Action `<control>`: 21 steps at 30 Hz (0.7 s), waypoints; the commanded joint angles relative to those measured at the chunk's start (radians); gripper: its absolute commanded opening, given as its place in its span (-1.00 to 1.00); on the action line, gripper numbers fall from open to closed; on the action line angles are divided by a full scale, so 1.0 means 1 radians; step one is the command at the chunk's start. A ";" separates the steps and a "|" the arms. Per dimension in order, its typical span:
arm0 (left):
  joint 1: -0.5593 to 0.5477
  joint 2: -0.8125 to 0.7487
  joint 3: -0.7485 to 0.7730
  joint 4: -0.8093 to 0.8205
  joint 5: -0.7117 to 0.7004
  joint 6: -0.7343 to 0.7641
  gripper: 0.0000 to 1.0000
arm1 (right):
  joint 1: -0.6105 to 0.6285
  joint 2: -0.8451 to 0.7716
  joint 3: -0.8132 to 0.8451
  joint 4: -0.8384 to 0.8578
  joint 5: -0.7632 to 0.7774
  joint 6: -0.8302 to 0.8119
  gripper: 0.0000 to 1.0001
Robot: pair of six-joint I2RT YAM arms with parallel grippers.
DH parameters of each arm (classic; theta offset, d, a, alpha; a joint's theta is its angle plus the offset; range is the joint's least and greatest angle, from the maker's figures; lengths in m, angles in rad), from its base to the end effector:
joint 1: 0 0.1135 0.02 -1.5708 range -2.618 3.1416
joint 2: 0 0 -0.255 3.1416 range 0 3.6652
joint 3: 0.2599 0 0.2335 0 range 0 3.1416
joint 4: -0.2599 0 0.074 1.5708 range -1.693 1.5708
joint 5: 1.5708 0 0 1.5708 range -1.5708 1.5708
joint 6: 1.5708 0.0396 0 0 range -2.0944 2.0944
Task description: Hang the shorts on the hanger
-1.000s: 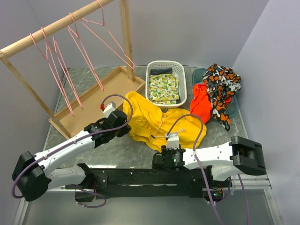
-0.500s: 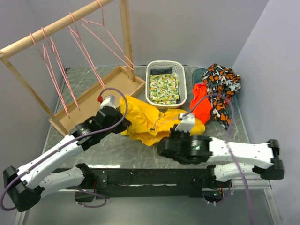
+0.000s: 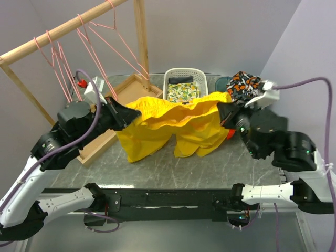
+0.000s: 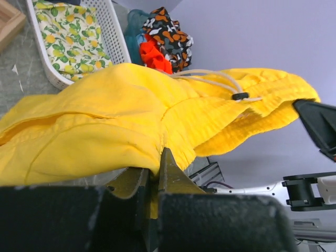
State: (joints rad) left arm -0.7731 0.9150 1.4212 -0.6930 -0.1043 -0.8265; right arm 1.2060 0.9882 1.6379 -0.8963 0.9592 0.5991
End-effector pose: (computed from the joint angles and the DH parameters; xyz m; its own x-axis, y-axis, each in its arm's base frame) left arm 0.1061 -0.0977 0.4564 -0.5471 -0.4883 -0.6799 0.3232 0.6260 -0.7097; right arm 0.0720 0.0976 0.4871 -0.2147 0.3454 -0.9136 -0.1599 0.9103 0.3818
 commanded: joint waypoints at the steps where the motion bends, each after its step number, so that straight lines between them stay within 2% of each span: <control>1: 0.005 0.004 0.065 -0.054 -0.003 0.026 -0.98 | -0.011 0.061 0.166 0.010 0.004 -0.131 -1.00; 3: 0.005 -0.008 0.027 -0.054 -0.009 0.012 -0.98 | -0.022 0.090 0.174 -0.009 -0.005 -0.142 -1.00; 5: 0.005 -0.039 -0.036 -0.034 -0.027 -0.016 -0.98 | -0.084 0.090 0.130 0.016 -0.057 -0.125 -1.00; 6: 0.003 -0.054 -0.077 -0.001 -0.035 -0.028 -0.98 | -0.121 0.080 0.034 0.039 -0.100 -0.111 -1.00; 7: 0.003 -0.068 -0.182 0.025 -0.044 -0.042 -0.98 | -0.158 0.061 -0.033 0.068 -0.206 -0.096 -1.00; 8: 0.005 -0.099 -0.236 0.041 -0.073 -0.077 -0.98 | -0.221 0.015 -0.193 0.144 -0.253 -0.064 -1.00; 9: 0.005 -0.110 -0.351 0.090 -0.078 -0.086 -0.98 | -0.250 -0.008 -0.276 0.184 -0.296 -0.053 -1.00; 11: 0.005 -0.136 -0.470 0.144 -0.068 -0.109 -0.98 | -0.328 -0.043 -0.478 0.279 -0.420 -0.003 -1.00; 12: 0.001 -0.137 -0.578 0.179 -0.055 -0.111 -0.98 | -0.350 -0.048 -0.533 0.302 -0.459 0.013 -1.00; 15: -0.005 -0.120 -0.732 0.282 -0.031 -0.122 -0.98 | -0.404 -0.049 -0.691 0.402 -0.557 0.047 -1.00; 17: -0.015 -0.104 -0.765 0.316 -0.031 -0.108 -0.95 | -0.413 -0.040 -0.745 0.444 -0.592 0.057 -1.00; 20: -0.023 -0.084 -0.756 0.297 -0.040 -0.070 -0.64 | -0.425 -0.019 -0.771 0.470 -0.616 0.060 -1.00; 21: -0.026 -0.082 -0.733 0.290 -0.041 -0.059 -0.47 | -0.425 -0.014 -0.774 0.476 -0.622 0.059 -1.00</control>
State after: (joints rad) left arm -0.7868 0.8452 0.6216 -0.5144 -0.1364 -0.9253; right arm 0.7937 0.9878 0.8494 -0.5938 0.4034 0.6315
